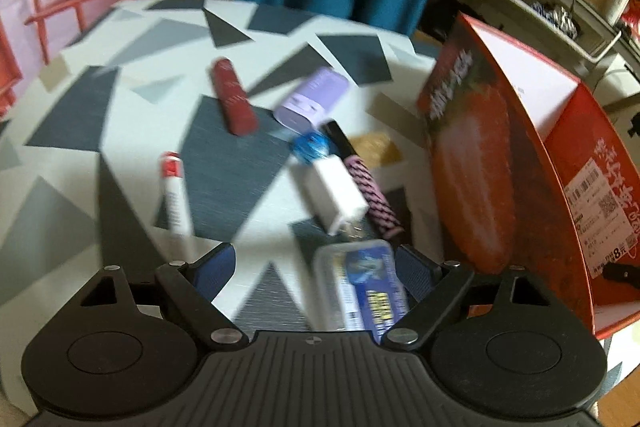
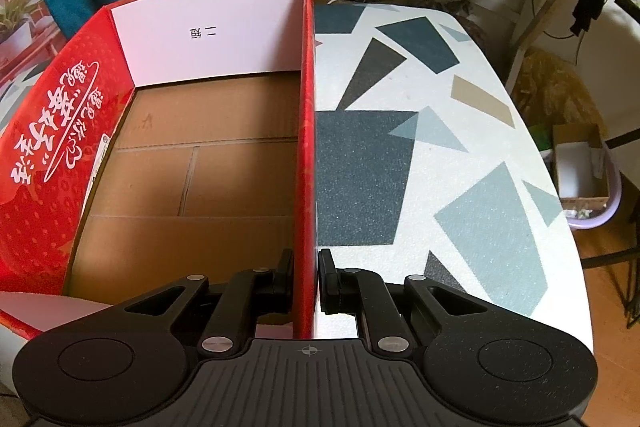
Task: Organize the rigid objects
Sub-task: 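Move the left tool toward the clear box with blue card and grasp it, then lift the clear box with the left tool and drop it into the red box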
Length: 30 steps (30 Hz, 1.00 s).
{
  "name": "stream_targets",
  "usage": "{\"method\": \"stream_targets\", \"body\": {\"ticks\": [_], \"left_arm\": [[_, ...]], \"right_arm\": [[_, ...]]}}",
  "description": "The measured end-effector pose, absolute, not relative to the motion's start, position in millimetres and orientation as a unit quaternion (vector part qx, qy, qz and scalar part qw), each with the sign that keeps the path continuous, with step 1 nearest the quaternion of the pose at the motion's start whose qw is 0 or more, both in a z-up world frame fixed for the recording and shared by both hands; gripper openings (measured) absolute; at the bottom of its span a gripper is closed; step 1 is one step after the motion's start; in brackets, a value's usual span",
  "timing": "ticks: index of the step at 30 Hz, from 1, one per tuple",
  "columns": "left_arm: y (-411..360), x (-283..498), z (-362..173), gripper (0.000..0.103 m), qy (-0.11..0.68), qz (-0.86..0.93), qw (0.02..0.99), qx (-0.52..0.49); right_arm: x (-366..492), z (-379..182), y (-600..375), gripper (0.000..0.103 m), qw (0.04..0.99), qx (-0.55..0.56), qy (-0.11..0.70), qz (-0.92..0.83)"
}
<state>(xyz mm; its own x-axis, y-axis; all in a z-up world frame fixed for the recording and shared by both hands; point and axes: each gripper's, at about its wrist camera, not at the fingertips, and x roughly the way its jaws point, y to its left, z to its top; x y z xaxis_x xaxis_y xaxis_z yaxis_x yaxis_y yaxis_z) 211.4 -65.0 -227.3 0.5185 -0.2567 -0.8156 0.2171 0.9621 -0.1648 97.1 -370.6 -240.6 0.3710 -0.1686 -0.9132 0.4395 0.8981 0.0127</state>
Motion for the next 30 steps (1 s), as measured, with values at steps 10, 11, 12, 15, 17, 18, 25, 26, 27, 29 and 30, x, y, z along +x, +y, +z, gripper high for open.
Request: {"method": "stream_targets", "body": {"ticks": [10,11,12,15,17,18,25,26,27,29,30], "left_arm": [[-89,225,-259,0.088,0.529,-0.115,0.841,-0.029],[-90,225,-259,0.086,0.524,-0.113,0.844,-0.025],[-91,225,-259,0.082,0.522,-0.113,0.845,-0.016],[-91,227,-256,0.065,0.517,-0.117,0.848,-0.003],[-89,230,-255,0.064,0.515,-0.116,0.849,0.005],[-87,233,-255,0.064,0.513,-0.114,0.851,0.008],[-72,257,-254,0.061,0.504,-0.100,0.858,0.007],[-71,260,-254,0.061,0.503,-0.101,0.858,0.006],[-69,263,-254,0.061,0.502,-0.102,0.859,0.004],[-65,268,-254,0.061,0.497,-0.110,0.860,-0.003],[-63,270,-252,0.061,0.495,-0.118,0.861,-0.010]], "right_arm": [[97,-240,-368,0.011,0.820,0.118,0.529,-0.181],[97,-240,-368,0.011,0.821,0.116,0.529,-0.181],[97,-240,-368,0.011,0.821,0.114,0.529,-0.180],[96,-240,-367,0.011,0.822,0.111,0.529,-0.178],[97,-240,-367,0.011,0.822,0.110,0.530,-0.177],[97,-240,-367,0.011,0.822,0.110,0.530,-0.178],[96,-240,-367,0.011,0.822,0.114,0.528,-0.179],[96,-240,-367,0.011,0.823,0.114,0.527,-0.179],[96,-240,-367,0.011,0.823,0.114,0.527,-0.180],[96,-240,-367,0.011,0.823,0.115,0.527,-0.180],[95,-241,-367,0.011,0.823,0.115,0.526,-0.180]]}}
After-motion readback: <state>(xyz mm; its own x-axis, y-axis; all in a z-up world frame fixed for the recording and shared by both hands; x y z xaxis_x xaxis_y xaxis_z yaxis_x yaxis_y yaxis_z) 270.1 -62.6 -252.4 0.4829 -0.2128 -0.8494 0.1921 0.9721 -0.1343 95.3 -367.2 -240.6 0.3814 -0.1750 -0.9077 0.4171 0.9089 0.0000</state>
